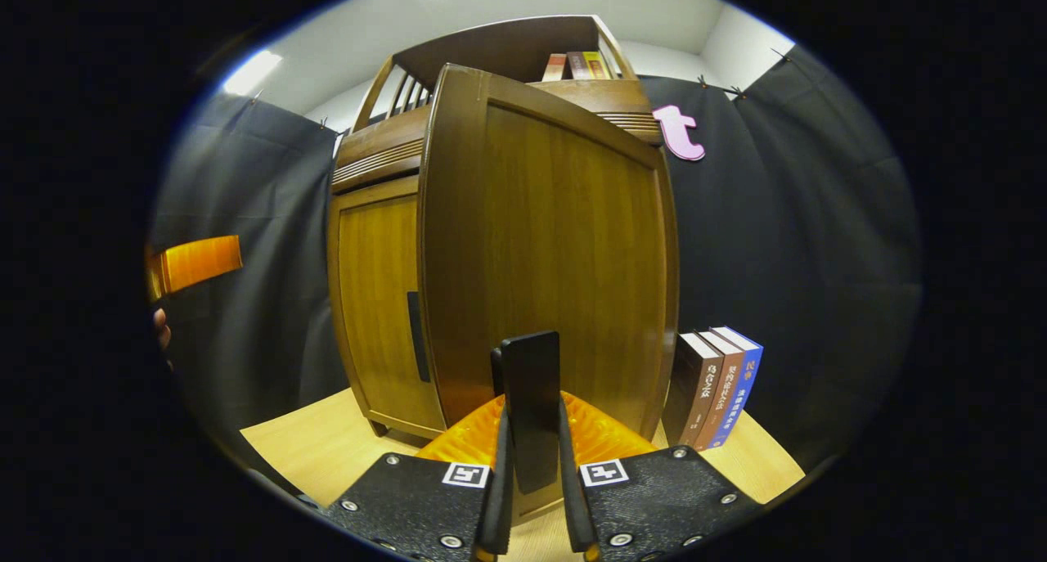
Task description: Open the right door of the double-door shoe cabinet with the right hand, and open the left door with the left hand.
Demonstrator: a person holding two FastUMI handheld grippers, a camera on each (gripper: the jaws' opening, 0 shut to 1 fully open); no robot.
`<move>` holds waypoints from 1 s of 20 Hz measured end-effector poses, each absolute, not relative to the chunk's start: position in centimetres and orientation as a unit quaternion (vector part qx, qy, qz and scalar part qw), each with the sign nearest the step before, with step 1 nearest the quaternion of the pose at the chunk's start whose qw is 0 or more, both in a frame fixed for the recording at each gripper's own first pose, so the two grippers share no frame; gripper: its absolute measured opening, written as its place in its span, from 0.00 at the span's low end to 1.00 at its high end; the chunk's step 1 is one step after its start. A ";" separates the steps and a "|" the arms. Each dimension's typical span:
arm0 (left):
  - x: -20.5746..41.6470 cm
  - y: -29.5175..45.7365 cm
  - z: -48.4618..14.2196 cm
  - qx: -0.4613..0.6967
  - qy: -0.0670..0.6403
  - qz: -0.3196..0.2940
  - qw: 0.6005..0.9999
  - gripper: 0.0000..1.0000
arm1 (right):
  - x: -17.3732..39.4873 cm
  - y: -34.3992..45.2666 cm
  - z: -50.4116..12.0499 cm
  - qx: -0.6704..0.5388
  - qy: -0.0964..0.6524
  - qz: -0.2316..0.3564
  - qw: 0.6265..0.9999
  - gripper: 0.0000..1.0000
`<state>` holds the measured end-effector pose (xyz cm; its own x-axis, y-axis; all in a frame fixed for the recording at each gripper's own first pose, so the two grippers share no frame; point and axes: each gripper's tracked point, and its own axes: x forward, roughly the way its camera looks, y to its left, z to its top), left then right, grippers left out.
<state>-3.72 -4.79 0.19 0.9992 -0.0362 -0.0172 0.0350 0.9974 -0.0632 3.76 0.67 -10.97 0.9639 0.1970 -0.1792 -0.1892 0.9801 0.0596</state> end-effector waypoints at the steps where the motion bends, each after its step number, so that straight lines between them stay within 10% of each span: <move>1: -3.5 -5.2 0.0 -0.032 0.010 -0.019 0.999 0.98 | 3.5 0.3 -11.0 0.017 0.093 0.093 0.991 0.26; 5: -3.3 -6.3 -0.4 -0.032 0.010 -0.021 0.999 0.98 | 2.3 -2.7 -10.6 -0.003 0.097 0.075 0.993 0.34; 6: -3.4 -6.4 -0.5 -0.032 0.010 -0.022 0.999 0.98 | 2.1 -3.5 -10.6 -0.003 0.099 0.071 0.993 0.21; 20: -3.3 -7.5 -0.8 -0.031 -0.001 -0.002 1.000 0.98 | 0.7 -13.6 -10.1 -0.019 0.082 0.021 0.996 0.08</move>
<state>-3.30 -7.48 -0.85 1.0000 -0.0036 0.0027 0.0038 0.9980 -0.0624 0.73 -13.61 -10.07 0.9855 0.0394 -0.1648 -0.0457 0.9984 -0.0342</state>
